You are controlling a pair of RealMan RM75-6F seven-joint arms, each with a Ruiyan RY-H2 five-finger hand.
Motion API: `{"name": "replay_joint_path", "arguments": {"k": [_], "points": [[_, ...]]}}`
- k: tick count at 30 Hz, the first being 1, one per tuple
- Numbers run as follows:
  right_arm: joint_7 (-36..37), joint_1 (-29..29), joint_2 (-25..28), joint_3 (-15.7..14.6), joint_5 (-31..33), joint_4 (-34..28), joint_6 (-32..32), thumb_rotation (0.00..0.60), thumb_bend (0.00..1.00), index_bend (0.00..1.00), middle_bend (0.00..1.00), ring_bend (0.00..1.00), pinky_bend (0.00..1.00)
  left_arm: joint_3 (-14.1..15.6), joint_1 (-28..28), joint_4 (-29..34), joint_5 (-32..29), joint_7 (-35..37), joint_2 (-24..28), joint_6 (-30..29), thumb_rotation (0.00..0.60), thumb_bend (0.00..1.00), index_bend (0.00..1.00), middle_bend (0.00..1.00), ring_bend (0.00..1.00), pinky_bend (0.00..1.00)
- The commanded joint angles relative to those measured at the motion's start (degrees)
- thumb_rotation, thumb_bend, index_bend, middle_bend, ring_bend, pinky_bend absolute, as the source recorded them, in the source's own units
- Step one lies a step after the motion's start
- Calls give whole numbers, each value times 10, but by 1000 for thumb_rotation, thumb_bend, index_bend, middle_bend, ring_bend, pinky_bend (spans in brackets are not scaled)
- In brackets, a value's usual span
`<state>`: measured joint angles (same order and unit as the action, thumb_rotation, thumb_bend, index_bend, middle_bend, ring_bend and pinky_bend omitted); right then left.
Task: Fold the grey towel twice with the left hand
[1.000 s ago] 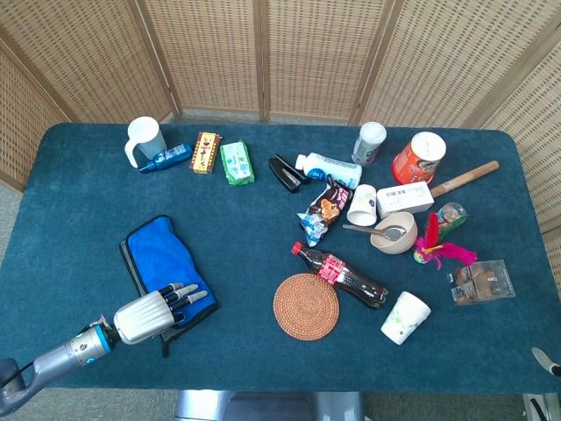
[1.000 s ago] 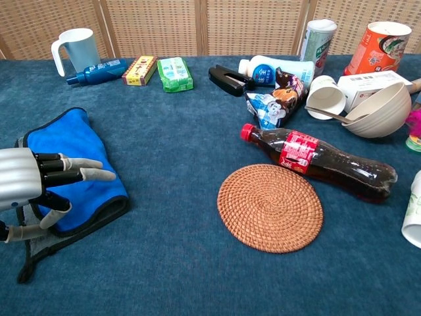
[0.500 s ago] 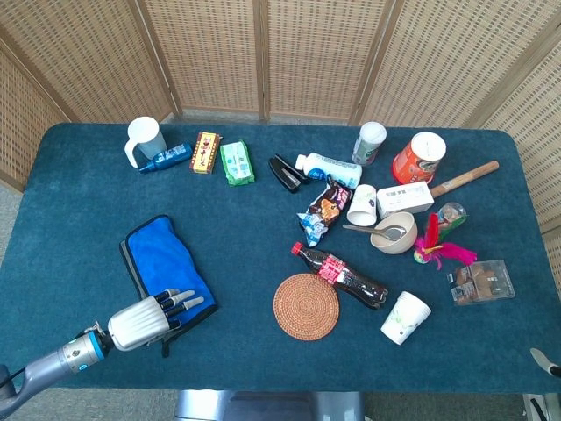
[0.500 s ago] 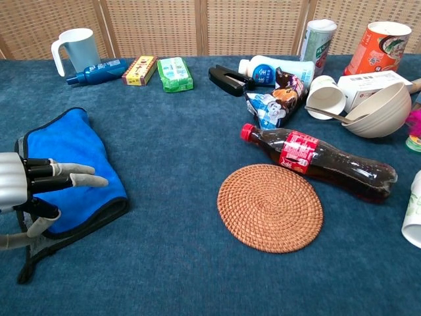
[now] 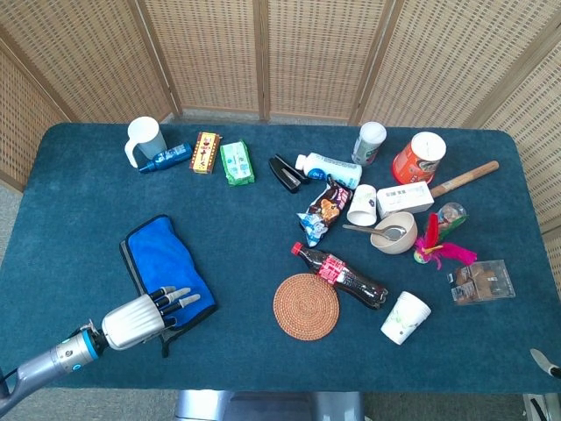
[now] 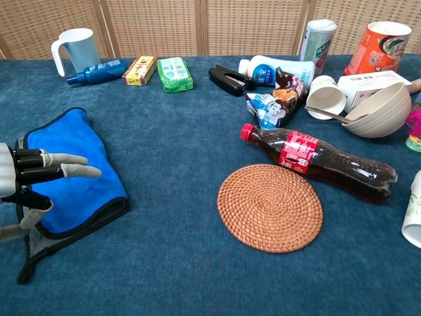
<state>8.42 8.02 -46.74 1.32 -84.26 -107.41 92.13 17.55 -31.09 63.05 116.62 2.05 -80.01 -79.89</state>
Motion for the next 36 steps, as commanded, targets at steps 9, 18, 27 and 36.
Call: {"name": "replay_joint_path", "arguments": {"k": [9, 18, 27, 36], "points": [[2, 1, 1, 0, -2, -1, 3, 600, 0, 0, 0, 0, 0, -8, 4, 14, -26, -61, 0, 57, 600, 362, 200, 0, 0, 153], [2, 0, 1, 0, 0, -1, 0, 600, 0, 0, 0, 0, 0, -19, 6, 11, -32, -59, -7, 50, 600, 323, 152, 0, 0, 169], [-1, -2, 0, 0, 2, -1, -4, 600, 0, 0, 0, 0, 0, -23, 5, 23, -34, -54, 0, 45, 600, 296, 30, 0, 0, 172], [-1, -3, 0, 0, 4, -1, -5, 600, 0, 0, 0, 0, 0, -18, 1, 23, -17, -23, 2, 21, 600, 296, 95, 0, 0, 209]]}}
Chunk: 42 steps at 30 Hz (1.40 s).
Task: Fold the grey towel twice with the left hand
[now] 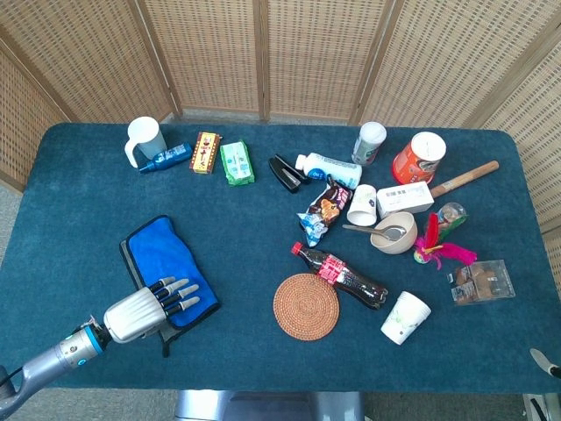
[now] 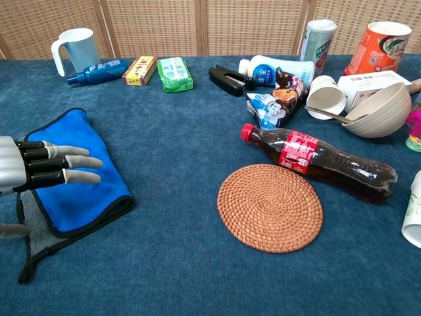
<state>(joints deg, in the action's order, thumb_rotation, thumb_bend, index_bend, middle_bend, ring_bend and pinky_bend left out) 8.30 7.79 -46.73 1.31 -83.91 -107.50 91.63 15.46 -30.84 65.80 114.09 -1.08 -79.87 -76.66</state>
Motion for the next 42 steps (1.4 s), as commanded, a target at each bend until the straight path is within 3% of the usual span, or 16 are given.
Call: {"name": "replay_joint_path", "arguments": {"k": [1, 19, 22, 30, 42], "points": [[-1, 0, 0, 0, 0, 0, -1, 600, 0, 0, 0, 0, 0, 2, -1, -8, 9, 10, 1, -14, 600, 296, 95, 0, 0, 209], [6, 0, 2, -1, -1, 1, 0, 600, 0, 0, 0, 0, 0, -10, -7, -37, 6, -11, -37, 2, 600, 296, 110, 0, 0, 204], [6, 0, 2, -1, -1, 1, -1, 600, 0, 0, 0, 0, 0, -10, -6, -38, 5, -10, -37, 0, 600, 296, 147, 0, 0, 208], [6, 0, 3, -2, -3, -1, 0, 600, 0, 0, 0, 0, 0, -13, -10, -43, 9, -17, -44, -5, 600, 296, 358, 0, 0, 215], [14, 1, 6, -1, -3, 0, 1, 600, 0, 0, 0, 0, 0, -16, -13, -42, 8, -35, -49, 2, 600, 305, 418, 0, 0, 217]]}}
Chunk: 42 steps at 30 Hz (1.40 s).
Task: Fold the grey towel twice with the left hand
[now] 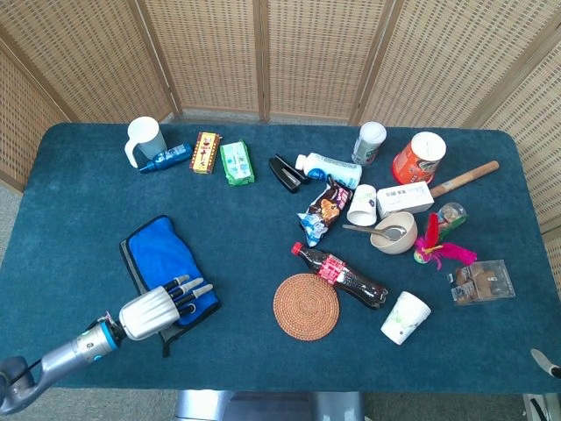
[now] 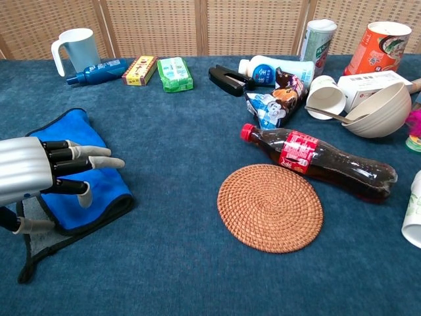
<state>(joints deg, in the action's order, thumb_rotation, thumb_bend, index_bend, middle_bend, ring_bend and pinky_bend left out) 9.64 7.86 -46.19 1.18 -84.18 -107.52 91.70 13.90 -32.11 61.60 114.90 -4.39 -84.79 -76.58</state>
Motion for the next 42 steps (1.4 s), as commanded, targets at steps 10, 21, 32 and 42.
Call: {"name": "replay_joint_path", "arguments": {"k": [10, 21, 32, 42], "points": [[1, -1, 1, 0, 0, 0, -1, 600, 0, 0, 0, 0, 0, 1, -5, 6, -4, -9, 0, 14, 600, 453, 481, 0, 0, 217], [2, -1, 1, -1, 1, 0, -3, 600, 0, 0, 0, 0, 0, 5, -6, 21, -8, -2, 7, 17, 600, 468, 539, 0, 0, 218], [-1, -1, 1, -1, -1, -1, -3, 600, 0, 0, 0, 0, 0, 13, -9, 66, -19, 7, 35, 39, 600, 468, 554, 0, 0, 214], [0, -1, 1, -1, 0, -1, -3, 600, 0, 0, 0, 0, 0, 21, -20, 134, -32, -10, 78, 85, 600, 469, 566, 0, 0, 214]]}}
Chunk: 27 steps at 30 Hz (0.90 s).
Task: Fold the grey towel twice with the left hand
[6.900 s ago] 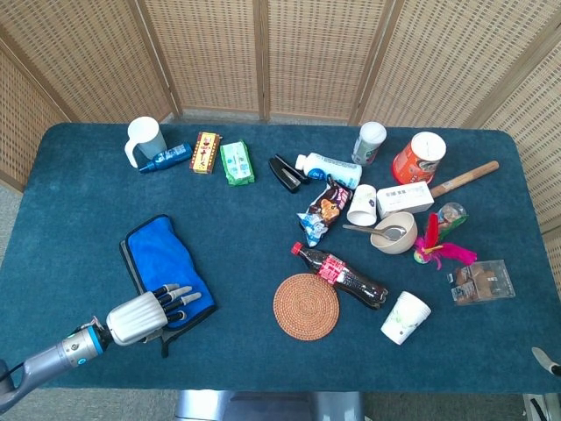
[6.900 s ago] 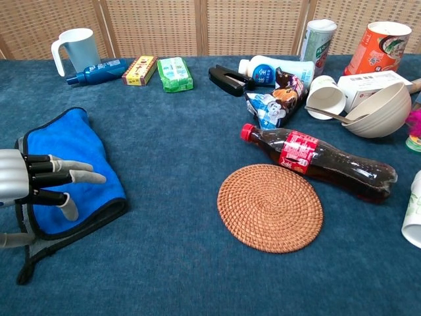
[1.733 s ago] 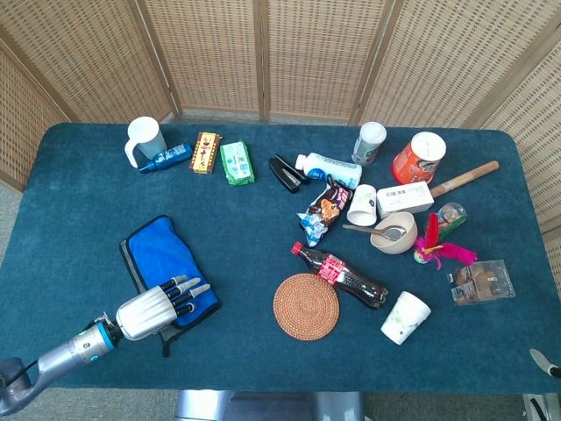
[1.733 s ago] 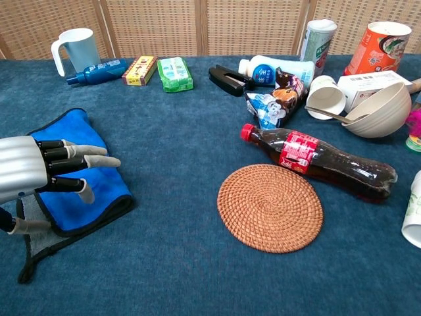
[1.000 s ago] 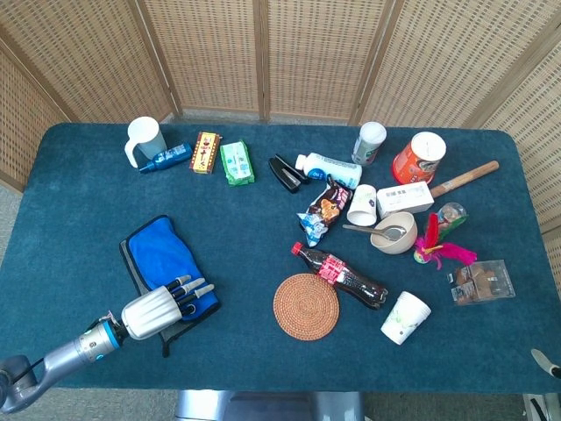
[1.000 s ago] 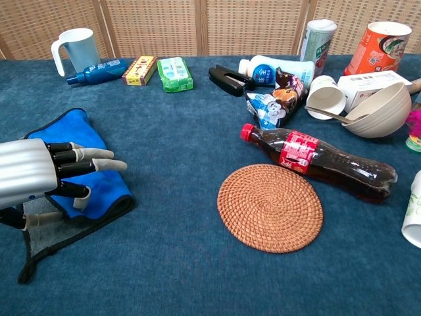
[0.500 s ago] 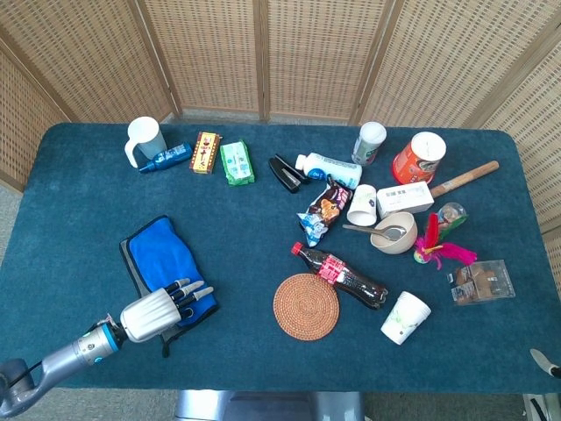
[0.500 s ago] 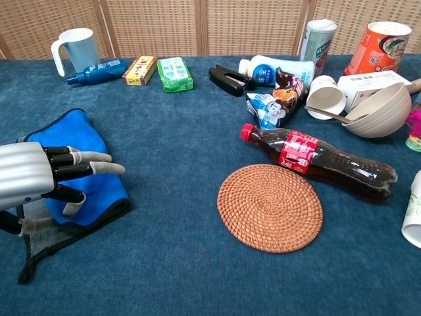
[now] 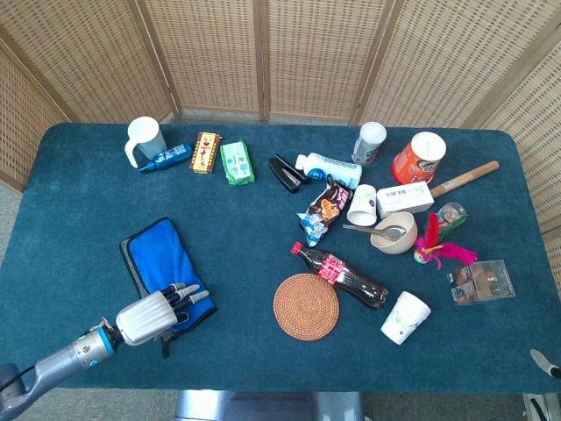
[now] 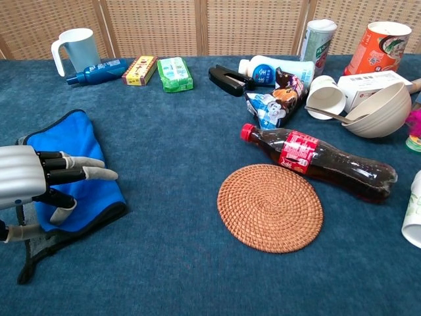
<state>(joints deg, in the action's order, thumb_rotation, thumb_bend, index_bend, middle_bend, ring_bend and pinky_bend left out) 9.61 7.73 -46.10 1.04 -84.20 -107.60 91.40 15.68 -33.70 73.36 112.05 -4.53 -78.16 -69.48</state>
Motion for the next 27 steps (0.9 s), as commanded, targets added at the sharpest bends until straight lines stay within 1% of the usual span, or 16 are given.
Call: {"name": "replay_joint_path", "arguments": {"k": [1, 12, 21, 27], "points": [[0, 0, 0, 0, 0, 0, 0, 600, 0, 0, 0, 0, 0, 3, -5, 21, -5, -11, 15, 18, 600, 469, 568, 0, 0, 214], [0, 0, 1, -1, -1, -1, 0, 600, 0, 0, 0, 0, 0, 6, -8, 52, -11, -21, 36, 41, 600, 469, 587, 0, 0, 214], [0, 0, 1, 0, 1, -1, -1, 600, 0, 0, 0, 0, 0, 6, -9, 59, -8, -18, 42, 45, 600, 471, 618, 0, 0, 213], [-1, -1, 1, 0, 2, -2, -2, 600, 0, 0, 0, 0, 0, 8, -8, 58, -5, -13, 45, 43, 600, 472, 611, 0, 0, 213]]}}
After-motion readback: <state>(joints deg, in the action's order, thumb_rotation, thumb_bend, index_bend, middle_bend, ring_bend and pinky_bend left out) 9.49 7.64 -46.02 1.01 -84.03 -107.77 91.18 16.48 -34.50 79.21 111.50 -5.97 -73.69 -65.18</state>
